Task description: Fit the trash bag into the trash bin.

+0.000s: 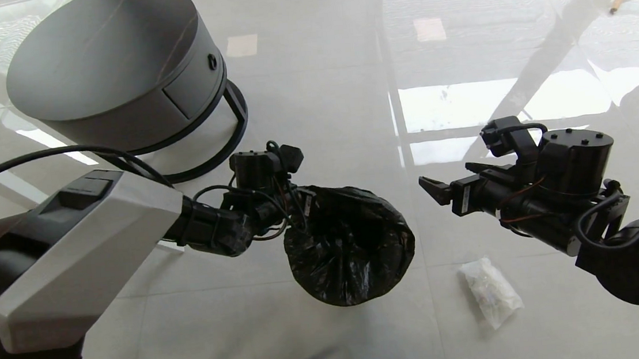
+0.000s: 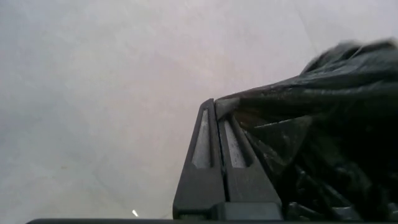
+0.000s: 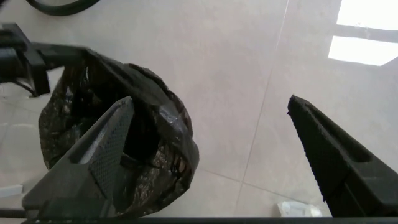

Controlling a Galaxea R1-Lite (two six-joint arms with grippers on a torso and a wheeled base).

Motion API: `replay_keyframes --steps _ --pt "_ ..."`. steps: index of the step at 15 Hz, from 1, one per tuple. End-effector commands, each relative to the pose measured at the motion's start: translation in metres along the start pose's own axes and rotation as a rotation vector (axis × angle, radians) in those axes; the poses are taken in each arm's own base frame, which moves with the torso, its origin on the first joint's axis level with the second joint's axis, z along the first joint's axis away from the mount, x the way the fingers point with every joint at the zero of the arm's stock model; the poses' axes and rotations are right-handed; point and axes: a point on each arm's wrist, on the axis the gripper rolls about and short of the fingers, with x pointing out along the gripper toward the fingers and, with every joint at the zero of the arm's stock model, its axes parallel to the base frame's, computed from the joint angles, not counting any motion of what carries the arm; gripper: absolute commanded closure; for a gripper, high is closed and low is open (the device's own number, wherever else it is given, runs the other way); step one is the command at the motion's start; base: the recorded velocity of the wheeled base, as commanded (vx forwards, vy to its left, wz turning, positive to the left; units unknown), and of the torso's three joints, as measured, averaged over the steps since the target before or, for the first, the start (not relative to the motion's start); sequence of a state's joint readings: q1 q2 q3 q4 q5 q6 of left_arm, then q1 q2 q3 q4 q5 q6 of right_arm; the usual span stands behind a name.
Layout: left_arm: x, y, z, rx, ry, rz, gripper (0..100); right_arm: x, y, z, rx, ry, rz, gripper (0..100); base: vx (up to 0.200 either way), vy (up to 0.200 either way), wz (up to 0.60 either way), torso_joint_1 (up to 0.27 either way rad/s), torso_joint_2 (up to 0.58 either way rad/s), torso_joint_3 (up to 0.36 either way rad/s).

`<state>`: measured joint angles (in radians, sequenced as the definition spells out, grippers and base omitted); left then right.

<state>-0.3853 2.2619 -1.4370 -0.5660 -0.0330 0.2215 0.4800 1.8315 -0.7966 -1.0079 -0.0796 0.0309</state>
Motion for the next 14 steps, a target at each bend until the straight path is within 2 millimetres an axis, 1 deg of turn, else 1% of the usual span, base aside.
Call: replay_keyframes --steps 1,2,3,5,8,11,13,14 --pt "-0.017 0.005 0.024 -0.006 -0.055 0.013 100 0.0 0.001 0.0 -0.002 0.001 0.001 0 0.0 0.0 0.0 0.0 0.0 0.0" --pt "-0.017 0.005 0.022 -0.007 -0.047 0.012 100 0.0 0.002 0.0 0.0 0.001 0.005 0 0.0 0.0 0.0 0.0 0.0 0.0" --pt "-0.016 0.003 0.017 -0.006 -0.029 0.008 0 0.0 0.002 -0.001 0.0 0.002 0.004 0 0.0 0.0 0.0 0.0 0.0 0.0" --pt "-0.011 0.001 0.006 -0.002 0.004 -0.003 0 0.0 0.002 -0.001 -0.001 0.005 0.004 0 0.0 0.0 0.0 0.0 0.0 0.0" --pt "-0.012 -0.002 -0.006 0.028 0.037 -0.036 0 0.0 0.002 -0.002 -0.002 0.007 0.006 0 0.0 0.0 0.0 0.0 0.0 0.0" --pt "-0.028 -0.003 -0.001 0.021 0.045 -0.117 0 -0.001 0.001 -0.003 -0.003 0.01 0.006 0 0.0 0.0 0.0 0.0 0.0 0.0" --pt "-0.041 0.004 0.007 -0.018 0.053 -0.154 0 -0.001 0.003 -0.003 -0.003 0.012 0.009 0 0.0 0.0 0.0 0.0 0.0 0.0" --pt "-0.054 0.01 0.013 -0.053 0.068 -0.244 0 -0.001 0.004 -0.003 -0.003 0.012 0.013 0 0.0 0.0 0.0 0.0 0.0 0.0"
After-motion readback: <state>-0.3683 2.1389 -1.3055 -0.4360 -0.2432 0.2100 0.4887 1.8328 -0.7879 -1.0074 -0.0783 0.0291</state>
